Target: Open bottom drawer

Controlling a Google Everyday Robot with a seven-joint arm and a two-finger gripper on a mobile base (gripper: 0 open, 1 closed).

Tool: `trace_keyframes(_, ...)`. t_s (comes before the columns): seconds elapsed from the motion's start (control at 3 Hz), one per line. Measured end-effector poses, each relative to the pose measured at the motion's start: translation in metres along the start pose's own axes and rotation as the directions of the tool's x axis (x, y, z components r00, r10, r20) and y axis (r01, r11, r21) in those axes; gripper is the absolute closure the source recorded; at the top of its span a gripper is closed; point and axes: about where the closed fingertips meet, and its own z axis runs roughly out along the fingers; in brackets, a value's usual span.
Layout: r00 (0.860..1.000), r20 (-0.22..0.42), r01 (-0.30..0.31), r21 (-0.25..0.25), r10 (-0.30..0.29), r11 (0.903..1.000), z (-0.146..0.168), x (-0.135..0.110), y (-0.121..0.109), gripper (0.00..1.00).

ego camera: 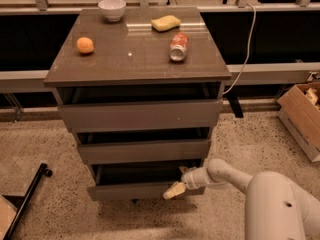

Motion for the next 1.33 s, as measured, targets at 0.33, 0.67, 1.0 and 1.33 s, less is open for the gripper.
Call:
trace_keyframes(0.33,0.996,-0.060,-0.065,0.008,0.065,0.9979,0.012,0.025,-0.010,0.00)
trace_keyframes(0.67,0.979,-0.134,-0.159,-0.008,0.156,0.9873,0.025,0.060,-0.010,0.00)
trace_keyframes(1.0,0.977,-0.140,-0.165,-0.009,0.162,0.9862,0.021,0.057,-0.008,0.16)
trace_keyframes(1.33,0.977,-0.140,-0.165,-0.009,0.162,0.9862,0.019,0.054,-0.007,0.40)
